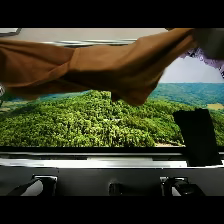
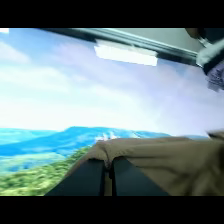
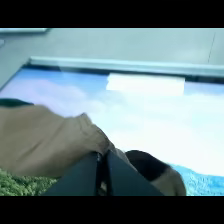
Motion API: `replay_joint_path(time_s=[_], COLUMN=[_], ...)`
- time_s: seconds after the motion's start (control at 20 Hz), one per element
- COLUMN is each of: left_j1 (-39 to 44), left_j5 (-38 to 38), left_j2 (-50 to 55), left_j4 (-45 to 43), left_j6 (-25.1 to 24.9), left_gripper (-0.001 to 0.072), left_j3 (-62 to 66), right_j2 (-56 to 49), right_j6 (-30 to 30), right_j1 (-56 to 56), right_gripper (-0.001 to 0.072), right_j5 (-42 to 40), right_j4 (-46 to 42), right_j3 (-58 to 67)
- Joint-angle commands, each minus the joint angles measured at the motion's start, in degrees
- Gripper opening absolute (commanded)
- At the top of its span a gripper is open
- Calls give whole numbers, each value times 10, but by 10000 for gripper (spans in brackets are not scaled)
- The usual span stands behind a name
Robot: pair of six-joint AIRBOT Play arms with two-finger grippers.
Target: Fold the clothes and pants, and hang the long-sleeved shirts on hangers.
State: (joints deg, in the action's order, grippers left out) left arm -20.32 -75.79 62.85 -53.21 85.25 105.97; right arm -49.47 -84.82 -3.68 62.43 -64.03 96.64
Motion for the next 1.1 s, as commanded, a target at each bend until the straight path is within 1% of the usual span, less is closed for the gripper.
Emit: replay_joint_path(time_s=[0.0,0.1,0.25,0.4,0.5,0.65,0.8,0.9,1.0,1.05], left_j1=[-10,-10,-10,15,46,90,117,121,118,116], left_j5=[-19,-7,-7,-6,13,85,154,197,224,230], left_j2=[-101,-114,-82,-19,40,160,294,356,396,407], left_j4=[-147,-169,-146,-128,-128,-128,-127,-113,-81,-70], left_j6=[60,74,74,91,93,94,113,115,114,114], left_gripper=[16,17,18,18,18,18,19,19,20,20], left_j3=[11,11,-6,-63,-111,-169,-172,-172,-172,-172], right_j2=[66,68,16,-104,-203,-364,-495,-553,-586,-594], right_j6=[-59,-78,-124,-169,-177,-177,-176,-177,-177,-177], right_j1=[0,0,0,0,0,0,-1,-1,-1,-1], right_gripper=[26,27,27,27,27,27,27,28,33,57], right_j5=[25,19,7,7,3,-31,-104,-136,-142,-139], right_j4=[-44,-83,-149,-160,-155,-111,-51,-9,31,47], right_j3=[24,24,24,24,24,24,24,24,24,24])
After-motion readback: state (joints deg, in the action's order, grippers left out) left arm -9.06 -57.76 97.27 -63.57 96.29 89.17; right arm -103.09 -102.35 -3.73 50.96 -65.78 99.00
